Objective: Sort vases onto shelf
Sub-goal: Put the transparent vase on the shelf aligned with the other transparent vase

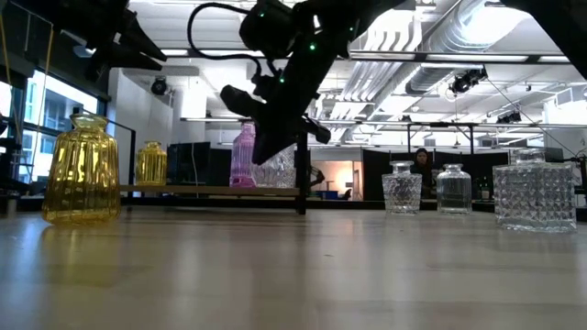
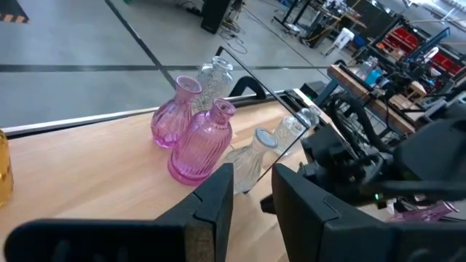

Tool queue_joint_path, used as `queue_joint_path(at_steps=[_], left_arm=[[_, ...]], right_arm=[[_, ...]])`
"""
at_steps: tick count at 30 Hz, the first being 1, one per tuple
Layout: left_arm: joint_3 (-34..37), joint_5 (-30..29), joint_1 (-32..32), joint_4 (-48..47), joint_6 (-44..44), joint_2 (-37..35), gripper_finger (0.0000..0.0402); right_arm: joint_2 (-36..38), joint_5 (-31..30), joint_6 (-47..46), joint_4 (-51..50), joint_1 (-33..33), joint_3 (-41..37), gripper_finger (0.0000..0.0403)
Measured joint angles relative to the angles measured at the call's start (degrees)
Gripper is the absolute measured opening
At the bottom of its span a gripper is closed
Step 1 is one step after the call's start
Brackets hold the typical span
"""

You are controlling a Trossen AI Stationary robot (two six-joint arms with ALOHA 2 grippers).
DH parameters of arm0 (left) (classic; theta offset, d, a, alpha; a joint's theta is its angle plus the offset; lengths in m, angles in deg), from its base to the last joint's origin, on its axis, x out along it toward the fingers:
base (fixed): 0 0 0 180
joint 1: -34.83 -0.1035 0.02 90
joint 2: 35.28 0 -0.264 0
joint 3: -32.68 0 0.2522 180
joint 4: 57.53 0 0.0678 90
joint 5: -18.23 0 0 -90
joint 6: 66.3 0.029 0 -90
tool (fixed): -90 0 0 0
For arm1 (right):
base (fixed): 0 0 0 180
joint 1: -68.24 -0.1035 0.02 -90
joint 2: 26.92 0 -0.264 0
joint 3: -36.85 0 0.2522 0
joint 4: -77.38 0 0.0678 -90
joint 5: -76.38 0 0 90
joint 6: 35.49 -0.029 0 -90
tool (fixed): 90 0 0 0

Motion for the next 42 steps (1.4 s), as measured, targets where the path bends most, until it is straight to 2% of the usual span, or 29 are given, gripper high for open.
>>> queue_joint_path(at_steps=[24,42], left_arm=[[0.0,1.5,0.0,-1.8,0.0,0.0,0.0087],[0.0,1.6,0.0,-2.7,0.0,0.0,0.0087]], right_arm=[[0.0,-1.5,0.4,1.2,3.7,0.1,0.0000],[0.0,-3.0,-0.9,2.8,3.1,0.1,0.0000]])
